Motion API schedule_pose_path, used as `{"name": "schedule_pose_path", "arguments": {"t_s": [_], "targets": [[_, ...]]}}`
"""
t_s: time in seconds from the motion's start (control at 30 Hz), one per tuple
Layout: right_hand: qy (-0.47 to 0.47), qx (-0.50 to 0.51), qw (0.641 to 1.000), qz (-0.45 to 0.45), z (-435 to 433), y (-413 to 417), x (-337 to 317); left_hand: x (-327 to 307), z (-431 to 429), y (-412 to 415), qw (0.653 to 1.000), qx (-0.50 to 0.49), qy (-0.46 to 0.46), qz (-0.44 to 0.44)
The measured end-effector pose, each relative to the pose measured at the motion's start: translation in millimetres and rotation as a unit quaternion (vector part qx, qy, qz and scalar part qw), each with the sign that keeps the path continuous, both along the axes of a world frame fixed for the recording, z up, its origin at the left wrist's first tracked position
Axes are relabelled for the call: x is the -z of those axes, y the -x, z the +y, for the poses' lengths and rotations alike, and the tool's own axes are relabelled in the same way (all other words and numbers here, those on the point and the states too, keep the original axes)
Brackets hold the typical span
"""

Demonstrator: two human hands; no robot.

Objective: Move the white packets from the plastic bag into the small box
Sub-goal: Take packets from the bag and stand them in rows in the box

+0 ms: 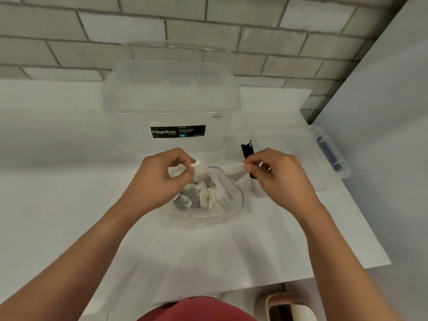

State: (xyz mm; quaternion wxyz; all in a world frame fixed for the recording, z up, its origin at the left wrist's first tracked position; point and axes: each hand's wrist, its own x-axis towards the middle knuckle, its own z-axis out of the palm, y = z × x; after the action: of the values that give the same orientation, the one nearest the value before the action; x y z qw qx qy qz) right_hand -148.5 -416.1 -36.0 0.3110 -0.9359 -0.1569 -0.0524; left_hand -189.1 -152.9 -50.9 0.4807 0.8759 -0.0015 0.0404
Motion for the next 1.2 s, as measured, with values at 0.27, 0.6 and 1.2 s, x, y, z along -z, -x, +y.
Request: {"name": "schedule_pose_path", "arguments": {"t_s": [0.27, 0.6, 1.2], "targets": [[0.019, 0.066, 0.973, -0.218, -75.4, -59.6, -24.5, -20.8, -27.9, -11.6, 0.997, -0.015, -0.005, -0.077], [0.258, -0.014, 0.965, 0.052, -94.7, -126.0, 50.1, -30.0, -55.8, -19.8, 0.997, -0.023, 0.003, -0.069], [0.27, 0.013, 0.96, 0.072, -84.4, -161.0, 69.0, -27.0, -76.7, -27.4, 0.999, 0.003, 0.01, -0.054]]}}
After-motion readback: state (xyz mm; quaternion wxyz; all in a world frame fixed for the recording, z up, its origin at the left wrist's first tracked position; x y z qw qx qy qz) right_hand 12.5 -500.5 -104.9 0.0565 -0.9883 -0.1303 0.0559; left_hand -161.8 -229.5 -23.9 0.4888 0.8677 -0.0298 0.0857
